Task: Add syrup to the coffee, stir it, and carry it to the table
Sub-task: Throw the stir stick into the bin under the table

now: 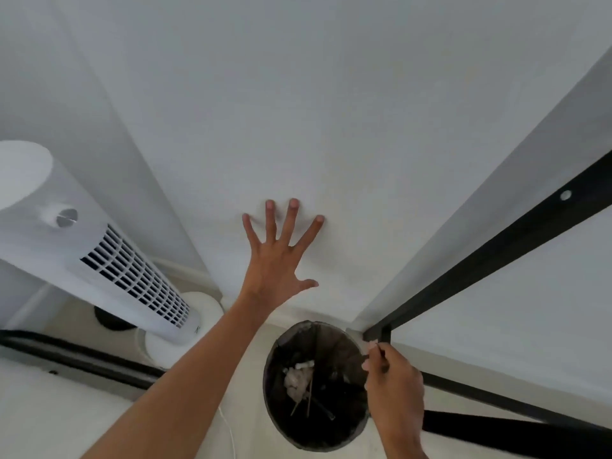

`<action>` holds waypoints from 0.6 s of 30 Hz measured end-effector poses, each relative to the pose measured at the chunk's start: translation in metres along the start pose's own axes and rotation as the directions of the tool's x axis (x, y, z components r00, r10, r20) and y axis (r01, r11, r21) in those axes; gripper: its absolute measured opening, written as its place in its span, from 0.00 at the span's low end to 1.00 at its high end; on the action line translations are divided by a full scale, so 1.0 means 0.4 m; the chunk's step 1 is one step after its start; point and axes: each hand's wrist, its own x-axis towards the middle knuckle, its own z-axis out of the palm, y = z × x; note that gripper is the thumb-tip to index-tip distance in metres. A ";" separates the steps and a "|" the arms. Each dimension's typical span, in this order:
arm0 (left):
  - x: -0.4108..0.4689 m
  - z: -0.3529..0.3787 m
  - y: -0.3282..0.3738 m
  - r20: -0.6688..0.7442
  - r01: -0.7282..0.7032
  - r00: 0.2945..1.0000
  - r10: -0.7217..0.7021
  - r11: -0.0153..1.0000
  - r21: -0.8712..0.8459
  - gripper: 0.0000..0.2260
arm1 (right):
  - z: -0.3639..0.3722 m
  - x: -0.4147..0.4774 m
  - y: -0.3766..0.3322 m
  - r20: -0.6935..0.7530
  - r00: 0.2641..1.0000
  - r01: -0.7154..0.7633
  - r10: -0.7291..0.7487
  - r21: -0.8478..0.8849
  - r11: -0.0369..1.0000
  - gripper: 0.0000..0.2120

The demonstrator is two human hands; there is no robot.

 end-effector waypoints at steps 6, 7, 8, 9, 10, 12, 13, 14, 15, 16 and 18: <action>0.037 0.077 -0.013 -0.139 -0.013 0.990 0.015 1.000 0.013 0.69 | 0.128 0.056 0.084 0.036 0.999 -0.012 0.011 0.029 1.000 0.11; 0.036 0.079 -0.019 -0.142 -0.023 0.990 0.023 1.000 0.007 0.69 | 0.140 0.062 0.094 0.041 0.999 -0.018 0.017 0.038 0.999 0.11; 0.033 0.079 -0.028 -0.142 -0.036 0.989 0.037 0.999 0.009 0.69 | 0.150 0.065 0.103 0.046 0.999 -0.021 0.019 0.045 0.999 0.10; 0.029 0.081 -0.038 -0.144 -0.050 0.988 0.051 0.999 0.013 0.70 | 0.160 0.069 0.111 0.047 0.999 -0.022 0.019 0.050 0.999 0.10; 0.027 0.085 -0.046 -0.149 -0.059 0.987 0.062 0.998 0.021 0.70 | 0.168 0.072 0.119 0.048 0.999 -0.019 0.017 0.046 0.999 0.10; 0.028 0.085 -0.052 -0.153 -0.059 0.986 0.063 0.998 0.030 0.69 | 0.185 0.075 0.134 0.061 0.998 -0.018 0.017 0.010 1.000 0.09; 0.029 0.083 -0.050 -0.148 -0.055 0.987 0.059 0.998 0.028 0.69 | 0.193 0.076 0.142 0.074 0.997 -0.024 0.025 -0.012 1.000 0.09; 0.029 0.081 -0.048 -0.143 -0.053 0.988 0.056 0.998 0.024 0.69 | 0.199 0.076 0.148 0.088 0.996 -0.031 0.034 -0.032 0.999 0.10; 0.028 0.080 -0.046 -0.141 -0.050 0.989 0.053 0.998 0.027 0.69 | 0.205 0.075 0.154 0.098 0.994 -0.040 0.045 -0.049 0.998 0.10; 0.028 0.081 -0.045 -0.146 -0.046 0.988 0.051 0.998 0.037 0.69 | 0.210 0.075 0.156 0.105 0.993 -0.049 0.055 -0.061 0.997 0.10; 0.027 0.084 -0.044 -0.167 -0.039 0.985 0.047 0.998 0.054 0.70 | 0.219 0.075 0.155 0.112 0.991 -0.063 0.071 -0.066 0.996 0.10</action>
